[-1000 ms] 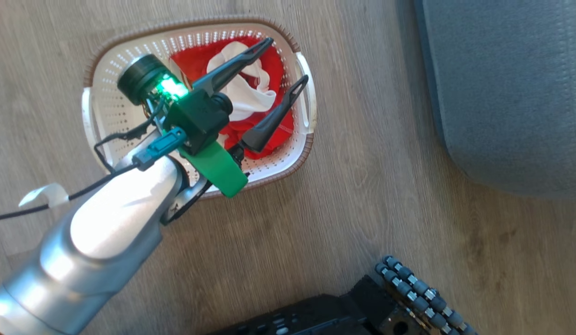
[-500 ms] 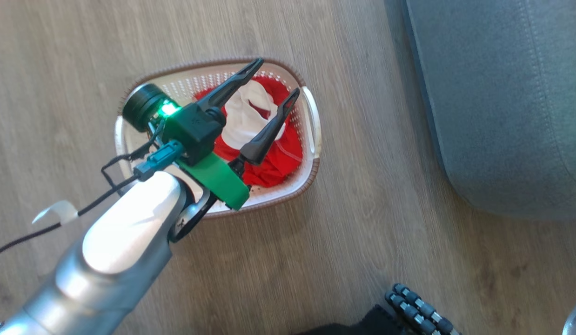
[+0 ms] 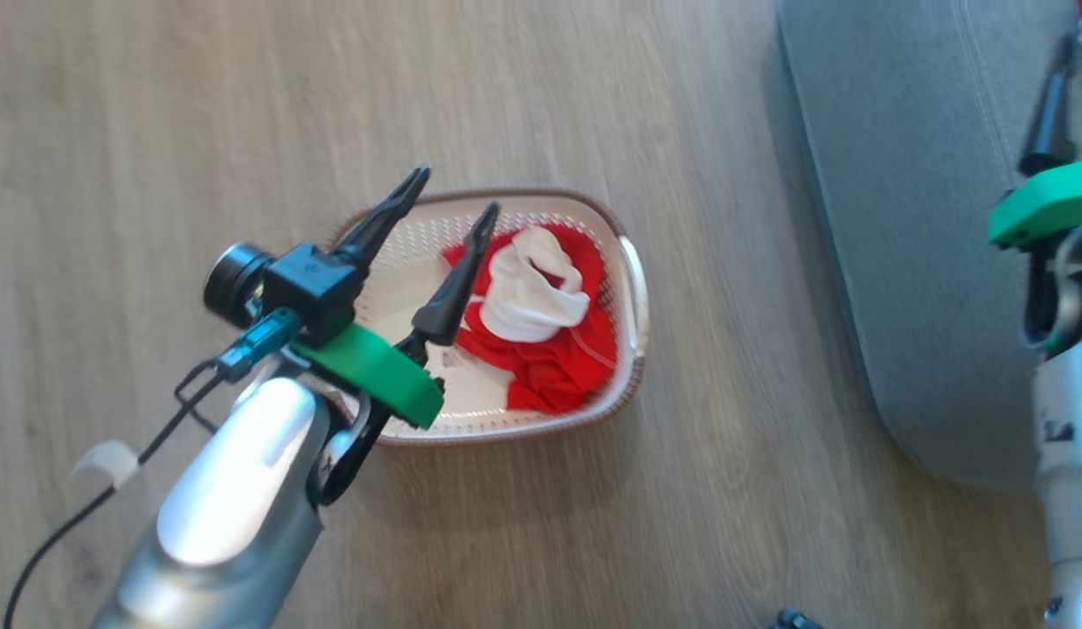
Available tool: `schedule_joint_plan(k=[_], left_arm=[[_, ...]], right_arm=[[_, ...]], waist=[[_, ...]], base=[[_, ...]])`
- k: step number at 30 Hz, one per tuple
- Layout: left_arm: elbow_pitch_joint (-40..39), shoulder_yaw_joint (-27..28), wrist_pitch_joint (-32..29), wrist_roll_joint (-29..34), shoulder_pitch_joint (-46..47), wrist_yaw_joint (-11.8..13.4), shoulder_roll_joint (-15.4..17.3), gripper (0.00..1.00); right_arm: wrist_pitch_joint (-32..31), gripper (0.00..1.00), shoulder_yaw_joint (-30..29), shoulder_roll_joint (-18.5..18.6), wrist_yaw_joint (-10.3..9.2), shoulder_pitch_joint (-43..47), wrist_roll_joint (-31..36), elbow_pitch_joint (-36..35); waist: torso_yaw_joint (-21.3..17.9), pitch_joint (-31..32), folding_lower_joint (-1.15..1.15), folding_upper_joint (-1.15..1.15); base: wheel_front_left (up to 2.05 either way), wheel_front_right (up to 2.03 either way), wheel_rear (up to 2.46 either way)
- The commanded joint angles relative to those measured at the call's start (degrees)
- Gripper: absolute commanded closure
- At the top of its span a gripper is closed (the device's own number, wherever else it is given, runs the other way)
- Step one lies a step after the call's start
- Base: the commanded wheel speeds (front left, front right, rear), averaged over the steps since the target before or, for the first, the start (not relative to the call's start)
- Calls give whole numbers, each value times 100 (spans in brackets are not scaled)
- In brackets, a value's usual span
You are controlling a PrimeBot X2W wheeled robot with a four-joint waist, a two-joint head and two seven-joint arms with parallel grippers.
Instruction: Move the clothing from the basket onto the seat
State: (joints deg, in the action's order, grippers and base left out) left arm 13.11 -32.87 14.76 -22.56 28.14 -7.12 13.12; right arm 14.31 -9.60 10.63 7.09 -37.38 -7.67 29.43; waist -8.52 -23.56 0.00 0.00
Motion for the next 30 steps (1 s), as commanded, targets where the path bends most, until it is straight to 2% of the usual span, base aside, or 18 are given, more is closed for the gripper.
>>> schedule_joint_plan(k=[1, 9, 16, 23, 30], left_arm=[[-130, 352, 24, 72, -43, -36, -2, 0], [-68, 1159, 24, 237, -495, -36, -255, 0], [92, 1959, 24, 637, -958, -36, -446, 0], [170, 2722, 24, 979, -1411, -26, -618, 0], [112, 3145, 24, 1232, -1664, -29, -719, 0]], right_arm=[[68, 0, 256, 40, 40, 122, -79, -274], [69, 0, 925, 102, 40, 398, -305, -487], [69, 0, 1408, 27, 40, 746, -504, -679], [69, 0, 1645, -121, 40, 1170, -616, -946], [69, 0, 1689, -200, 40, 1576, -619, -1188]], waist=[[242, 270, 0, 0], [588, 700, 0, 0], [793, 1125, 0, 0], [826, 1443, 0, 0], [778, 1573, 0, 0]], base=[[0, 0, 0], [0, 0, 0], [0, 0, 0], [0, 0, 0], [0, 0, 0]])
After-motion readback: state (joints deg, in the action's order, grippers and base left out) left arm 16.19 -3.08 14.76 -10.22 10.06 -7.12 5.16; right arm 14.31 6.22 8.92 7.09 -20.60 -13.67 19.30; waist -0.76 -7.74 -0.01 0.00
